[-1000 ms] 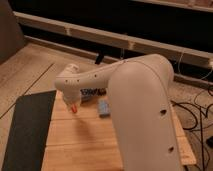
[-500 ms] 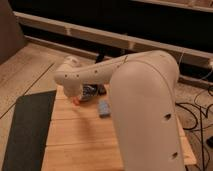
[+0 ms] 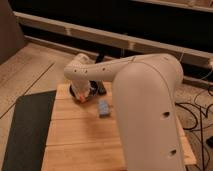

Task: Place the pepper in the ceramic bowl

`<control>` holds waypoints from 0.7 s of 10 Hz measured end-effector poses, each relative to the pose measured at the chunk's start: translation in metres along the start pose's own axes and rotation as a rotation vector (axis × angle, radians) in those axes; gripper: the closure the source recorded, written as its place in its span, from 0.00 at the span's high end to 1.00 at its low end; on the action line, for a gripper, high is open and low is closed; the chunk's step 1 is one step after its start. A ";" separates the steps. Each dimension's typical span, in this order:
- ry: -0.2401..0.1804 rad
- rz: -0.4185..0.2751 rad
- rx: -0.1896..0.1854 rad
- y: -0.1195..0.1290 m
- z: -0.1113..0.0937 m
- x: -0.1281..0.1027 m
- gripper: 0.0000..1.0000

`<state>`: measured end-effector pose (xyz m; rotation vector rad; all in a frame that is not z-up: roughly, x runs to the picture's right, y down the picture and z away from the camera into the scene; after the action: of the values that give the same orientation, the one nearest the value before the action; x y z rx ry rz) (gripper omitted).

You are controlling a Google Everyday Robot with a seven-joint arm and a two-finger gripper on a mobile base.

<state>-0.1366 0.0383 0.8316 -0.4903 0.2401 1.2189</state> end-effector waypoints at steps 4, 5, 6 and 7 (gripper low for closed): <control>0.007 0.008 0.037 -0.013 0.003 -0.005 0.00; 0.007 0.021 0.072 -0.028 0.003 -0.012 0.00; 0.001 0.026 0.111 -0.041 0.002 -0.023 0.00; -0.002 0.026 0.138 -0.050 0.002 -0.032 0.00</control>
<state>-0.1001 -0.0003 0.8585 -0.3670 0.3278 1.2183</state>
